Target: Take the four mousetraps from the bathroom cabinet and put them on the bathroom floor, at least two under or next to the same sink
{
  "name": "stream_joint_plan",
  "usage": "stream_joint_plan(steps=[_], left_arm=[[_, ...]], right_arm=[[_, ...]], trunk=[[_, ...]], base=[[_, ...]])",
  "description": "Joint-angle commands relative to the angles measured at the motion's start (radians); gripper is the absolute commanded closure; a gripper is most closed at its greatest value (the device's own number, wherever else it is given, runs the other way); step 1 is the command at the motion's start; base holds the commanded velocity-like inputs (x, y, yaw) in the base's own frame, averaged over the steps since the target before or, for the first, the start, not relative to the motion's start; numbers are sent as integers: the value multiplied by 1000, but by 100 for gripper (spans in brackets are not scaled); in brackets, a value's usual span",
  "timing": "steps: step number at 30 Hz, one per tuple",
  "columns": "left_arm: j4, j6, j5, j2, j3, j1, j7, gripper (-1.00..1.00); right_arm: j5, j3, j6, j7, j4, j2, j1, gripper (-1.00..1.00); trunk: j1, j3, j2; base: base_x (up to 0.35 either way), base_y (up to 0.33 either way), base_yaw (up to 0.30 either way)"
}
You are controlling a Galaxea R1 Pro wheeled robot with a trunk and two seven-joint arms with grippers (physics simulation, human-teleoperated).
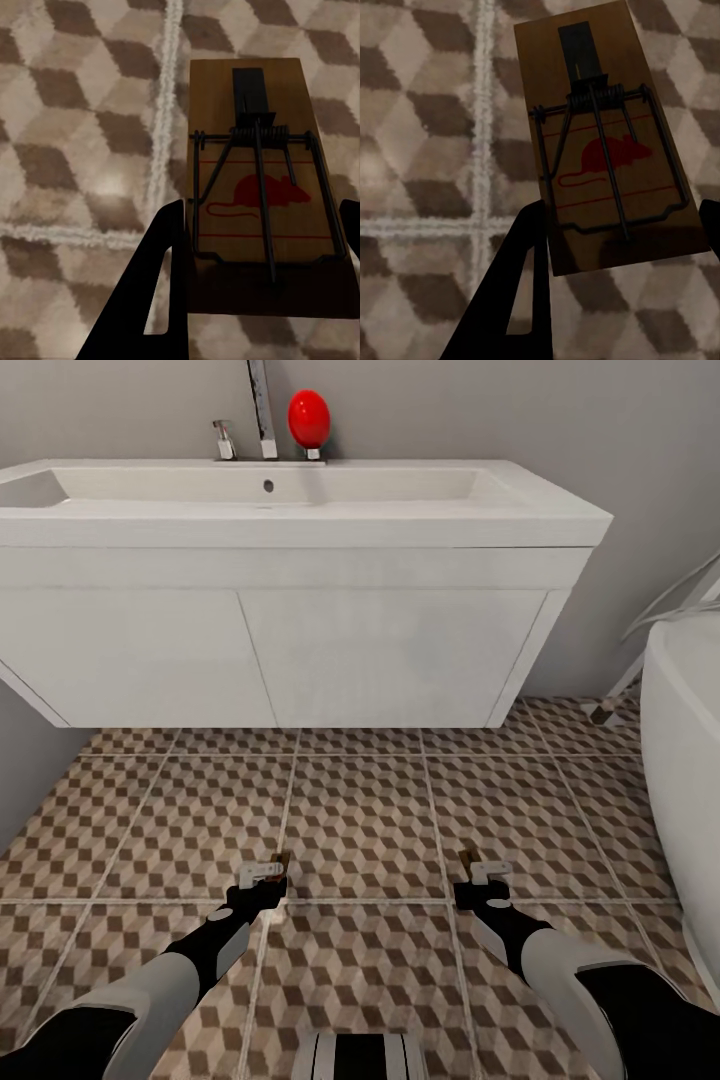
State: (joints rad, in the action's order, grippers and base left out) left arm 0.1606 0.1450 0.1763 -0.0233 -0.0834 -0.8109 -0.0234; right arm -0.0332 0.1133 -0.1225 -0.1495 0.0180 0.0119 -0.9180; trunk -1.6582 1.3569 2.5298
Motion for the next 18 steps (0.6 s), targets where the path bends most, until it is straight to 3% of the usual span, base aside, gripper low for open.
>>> stream_joint_plan(steps=[1,18], left_arm=[[-1,4,9,0,-9,-1,-3,100],[-1,4,9,0,-9,-1,-3,100]], right_arm=[[-4,8,-3,-4,2,0,-1,100],[-4,8,-3,-4,2,0,-1,100]], trunk=[[0,1,0],[0,1,0]], base=[[0,0,0],[0,0,0]])
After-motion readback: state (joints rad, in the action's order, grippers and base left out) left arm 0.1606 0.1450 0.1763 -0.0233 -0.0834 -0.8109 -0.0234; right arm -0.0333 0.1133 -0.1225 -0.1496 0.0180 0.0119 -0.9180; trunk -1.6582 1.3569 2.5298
